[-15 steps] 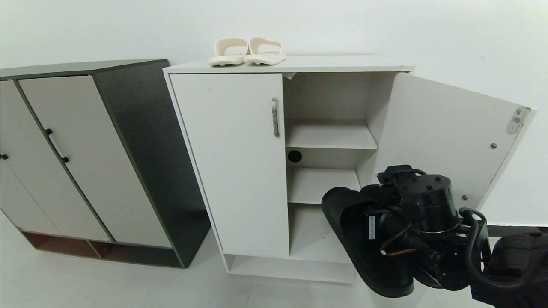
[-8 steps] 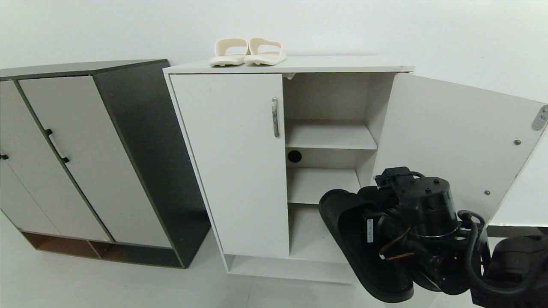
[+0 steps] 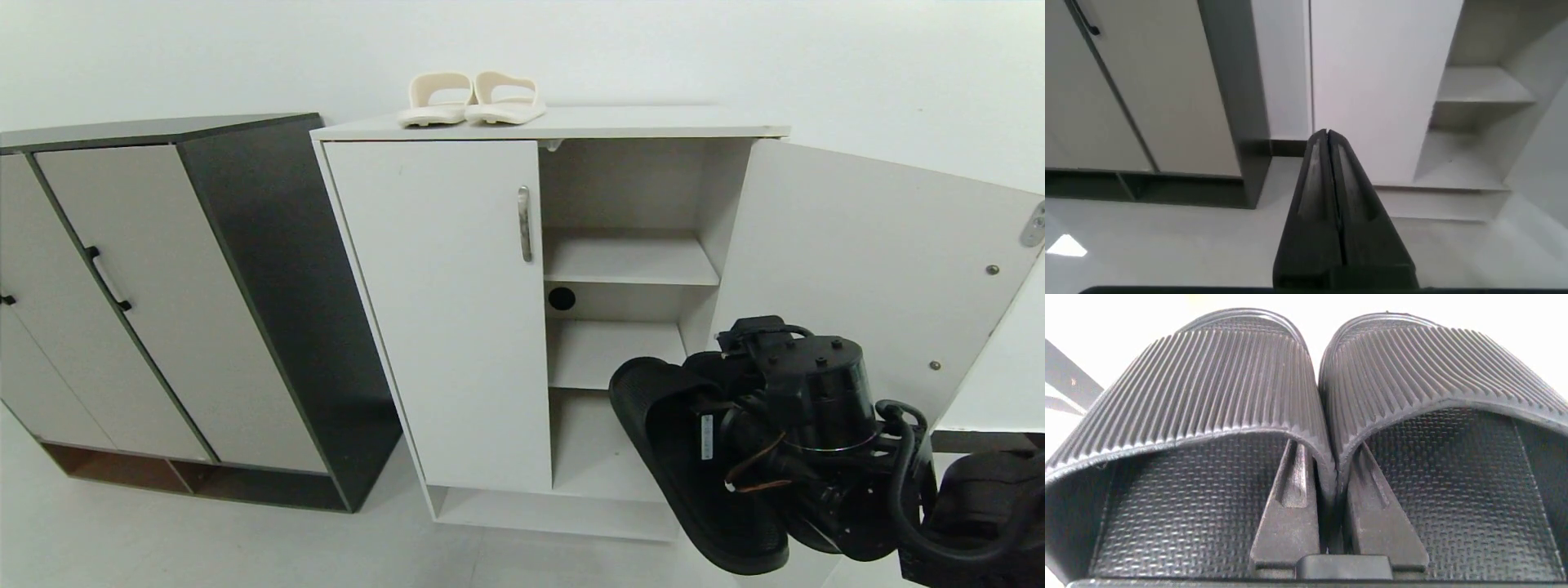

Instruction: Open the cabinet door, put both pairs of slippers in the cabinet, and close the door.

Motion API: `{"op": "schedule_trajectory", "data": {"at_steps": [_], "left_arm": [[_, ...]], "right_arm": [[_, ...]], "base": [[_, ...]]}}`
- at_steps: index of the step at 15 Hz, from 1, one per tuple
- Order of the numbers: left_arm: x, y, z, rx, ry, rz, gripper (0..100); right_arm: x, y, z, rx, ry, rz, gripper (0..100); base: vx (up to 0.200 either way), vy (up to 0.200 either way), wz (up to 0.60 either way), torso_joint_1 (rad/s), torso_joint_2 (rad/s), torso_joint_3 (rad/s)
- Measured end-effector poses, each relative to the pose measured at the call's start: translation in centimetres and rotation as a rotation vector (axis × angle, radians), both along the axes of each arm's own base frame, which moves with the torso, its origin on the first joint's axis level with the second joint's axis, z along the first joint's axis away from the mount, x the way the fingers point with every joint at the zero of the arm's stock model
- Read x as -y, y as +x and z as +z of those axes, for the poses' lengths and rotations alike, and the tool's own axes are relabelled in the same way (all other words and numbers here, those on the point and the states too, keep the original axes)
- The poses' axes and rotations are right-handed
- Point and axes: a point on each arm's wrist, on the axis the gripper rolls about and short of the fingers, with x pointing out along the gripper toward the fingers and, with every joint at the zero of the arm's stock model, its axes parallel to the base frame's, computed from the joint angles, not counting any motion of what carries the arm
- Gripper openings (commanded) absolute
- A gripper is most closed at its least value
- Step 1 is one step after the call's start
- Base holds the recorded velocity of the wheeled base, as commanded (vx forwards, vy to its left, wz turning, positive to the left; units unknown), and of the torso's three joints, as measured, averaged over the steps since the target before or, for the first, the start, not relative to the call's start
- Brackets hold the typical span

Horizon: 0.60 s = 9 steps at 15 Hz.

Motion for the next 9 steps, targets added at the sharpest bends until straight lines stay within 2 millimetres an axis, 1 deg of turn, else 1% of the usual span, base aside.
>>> {"op": "schedule_trajectory", "data": {"at_steps": [2, 4, 5, 7, 9], "left_arm": [[0.0, -0.1, 0.0, 0.010, -0.026, 0.001, 0], [0.0, -0.1, 0.0, 0.014, -0.017, -0.001, 0], [0.0, -0.1, 0.0, 0.013, -0.011, -0.018, 0], [0.1, -0.1, 0.0, 0.014, -0.007, -0.046, 0], [0.1, -0.1, 0.0, 0.014, -0.007, -0.047, 0]], "right_arm": [[-0.2, 0.1, 0.2, 0.015, -0.001, -0.023, 0], [-0.6, 0.4, 0.6, 0.041, 0.003, -0.062, 0], [-0.9, 0.5, 0.5, 0.045, 0.002, -0.083, 0], [-1.4, 0.7, 0.0, 0.043, 0.005, -0.116, 0], [-1.8, 1.0, -1.0, 0.027, -0.008, -0.132, 0]], "base": [[0.000, 0.000, 0.00, 0.000, 0.00, 0.000], [0.000, 0.000, 0.00, 0.000, 0.00, 0.000], [0.000, 0.000, 0.00, 0.000, 0.00, 0.000], [0.000, 0.200, 0.00, 0.005, 0.00, 0.002], [0.000, 0.200, 0.00, 0.000, 0.00, 0.000]]}}
